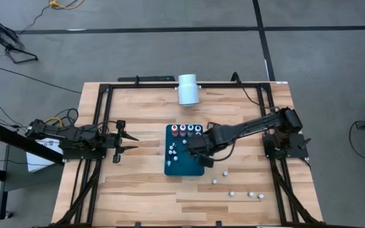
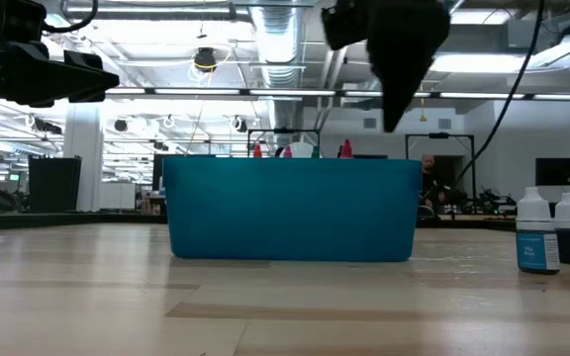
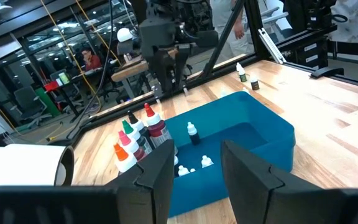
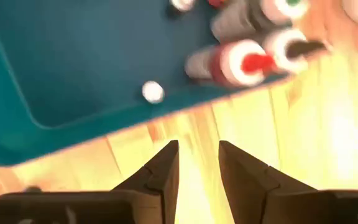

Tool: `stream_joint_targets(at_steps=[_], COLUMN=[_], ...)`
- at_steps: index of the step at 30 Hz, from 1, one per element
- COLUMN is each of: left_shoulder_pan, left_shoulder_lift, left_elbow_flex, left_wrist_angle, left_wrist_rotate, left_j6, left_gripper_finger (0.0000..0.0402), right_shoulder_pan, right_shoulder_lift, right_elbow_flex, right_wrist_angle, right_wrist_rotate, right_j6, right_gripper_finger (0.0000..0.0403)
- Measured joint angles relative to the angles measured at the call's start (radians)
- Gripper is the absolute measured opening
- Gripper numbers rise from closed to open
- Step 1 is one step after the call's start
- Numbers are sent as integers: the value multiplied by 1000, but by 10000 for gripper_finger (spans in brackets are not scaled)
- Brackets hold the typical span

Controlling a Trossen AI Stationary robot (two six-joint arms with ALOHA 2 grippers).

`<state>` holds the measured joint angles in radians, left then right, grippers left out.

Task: Pick & Place food coloring
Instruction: Put the small black food coloring bottle into the blue bin

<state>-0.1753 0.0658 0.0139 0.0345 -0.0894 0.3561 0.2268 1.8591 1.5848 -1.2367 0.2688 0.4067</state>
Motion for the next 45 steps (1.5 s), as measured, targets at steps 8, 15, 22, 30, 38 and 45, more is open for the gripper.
stream_joint_targets(at_steps=[8,15,22,30,38,45], left_shoulder_pan=[0,0,0,0,0,0], left_shoulder_lift=[0,0,0,0,0,0], left_elbow_flex=[0,0,0,0,0,0], left_wrist_angle=[0,0,0,0,0,0], left_wrist_rotate=[0,0,0,0,0,0], left_j6=[-1,0,0,-1,0,-1], left_gripper_finger=[123,123,123,123,123,123], right_shoulder_pan=[88,155,203,260,284,283], right_shoulder_lift=[-33,-32,-32,-31,-53,-55], right_elbow_flex=[0,0,-3,-196,-310,-310], right_wrist_angle=[-153,-216,-331,-138,154,109], right_wrist_rotate=[20,-7,-56,-245,-293,-262], right_j6=[276,482,770,876,870,852], right_gripper_finger=[106,171,235,231,217,209])
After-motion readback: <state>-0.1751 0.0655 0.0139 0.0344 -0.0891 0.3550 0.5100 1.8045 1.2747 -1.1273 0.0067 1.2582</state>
